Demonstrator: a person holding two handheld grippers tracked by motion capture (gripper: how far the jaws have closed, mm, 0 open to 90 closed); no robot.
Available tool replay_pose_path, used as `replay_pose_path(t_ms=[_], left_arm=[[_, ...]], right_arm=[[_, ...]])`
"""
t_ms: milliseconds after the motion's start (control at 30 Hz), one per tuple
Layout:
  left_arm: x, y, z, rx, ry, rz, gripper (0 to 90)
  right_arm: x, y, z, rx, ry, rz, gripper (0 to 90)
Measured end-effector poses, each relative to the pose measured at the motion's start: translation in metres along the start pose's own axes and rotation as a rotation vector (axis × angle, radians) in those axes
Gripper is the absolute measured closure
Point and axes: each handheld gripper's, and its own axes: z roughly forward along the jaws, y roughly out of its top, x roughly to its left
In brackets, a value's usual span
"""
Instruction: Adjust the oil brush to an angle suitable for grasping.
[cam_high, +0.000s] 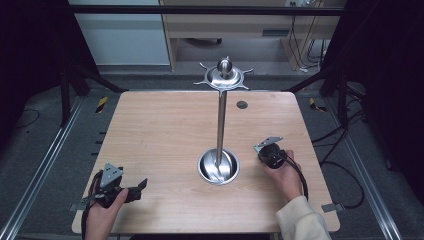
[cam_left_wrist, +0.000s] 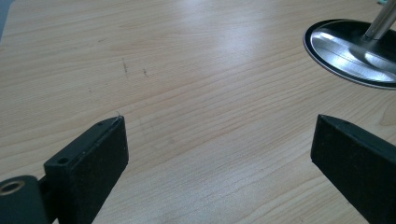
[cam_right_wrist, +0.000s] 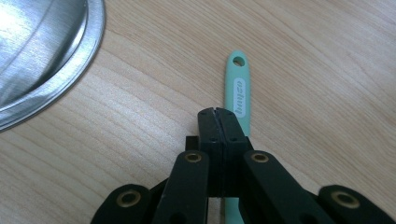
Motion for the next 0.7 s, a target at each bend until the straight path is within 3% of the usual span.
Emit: replay_pose_path(t_ms=[200, 333, 533, 700], left_arm=[[0.0, 0.0, 0.0, 0.0, 0.002, -0.001, 3.7], [0.0, 0.0, 0.0, -0.001, 0.001, -0.006, 3.7], [-0.002, -0.001, 0.001, 0.007, 0.002, -0.004, 3.7], [-0.003, -0.002, 0.002, 0.009, 0.006, 0.003, 3.6]], right_arm=[[-0.003, 0.0, 0.0, 0.028, -0.065, -0.01, 90.0], [-0.01, -0.002, 0.0, 0.032, -0.081, 0.033, 90.0], [-0.012, -0.001, -0.008, 0.0, -0.043, 0.075, 85.0], [-0.016, 0.006, -0.031, -0.007, -0.05, 0.093, 77.4]])
